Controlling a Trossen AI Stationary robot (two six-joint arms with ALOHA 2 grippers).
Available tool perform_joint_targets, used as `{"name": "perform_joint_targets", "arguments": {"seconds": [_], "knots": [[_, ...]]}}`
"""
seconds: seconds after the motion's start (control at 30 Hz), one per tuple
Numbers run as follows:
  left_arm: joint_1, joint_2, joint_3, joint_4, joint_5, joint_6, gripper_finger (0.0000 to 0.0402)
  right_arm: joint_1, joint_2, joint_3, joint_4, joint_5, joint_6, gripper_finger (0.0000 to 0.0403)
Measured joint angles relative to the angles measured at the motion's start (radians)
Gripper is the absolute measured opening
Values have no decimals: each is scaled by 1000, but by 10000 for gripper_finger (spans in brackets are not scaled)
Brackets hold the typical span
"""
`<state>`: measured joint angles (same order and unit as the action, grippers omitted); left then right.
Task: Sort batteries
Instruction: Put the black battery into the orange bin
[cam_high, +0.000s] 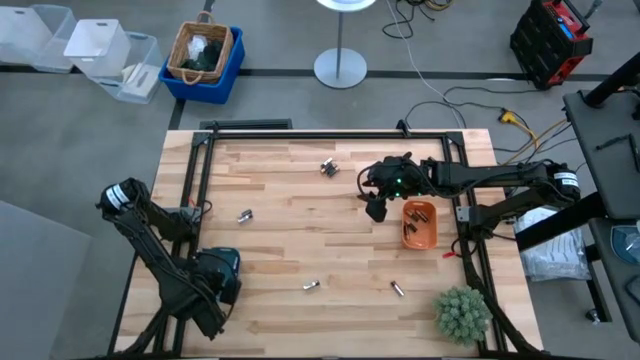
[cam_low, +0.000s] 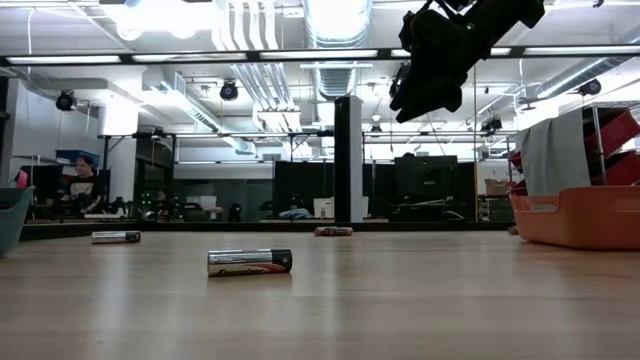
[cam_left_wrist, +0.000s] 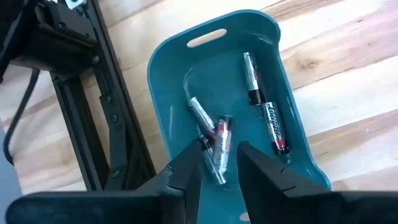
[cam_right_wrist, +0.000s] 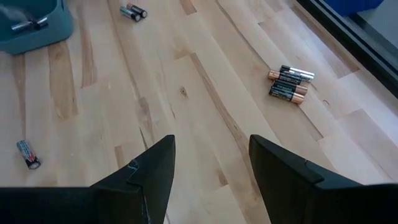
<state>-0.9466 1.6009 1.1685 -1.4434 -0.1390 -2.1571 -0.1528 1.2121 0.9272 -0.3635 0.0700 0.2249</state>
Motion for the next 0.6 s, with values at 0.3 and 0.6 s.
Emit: {"name": "perform_joint_targets", "arguments": {"seconds": [0.3,0.6], "knots": [[5,0,106,-19,-169,133,84,0,0,0,113,0,3,199],[34,0,211,-131,-477,295,84,0,0,2,169,0,36,199]]}}
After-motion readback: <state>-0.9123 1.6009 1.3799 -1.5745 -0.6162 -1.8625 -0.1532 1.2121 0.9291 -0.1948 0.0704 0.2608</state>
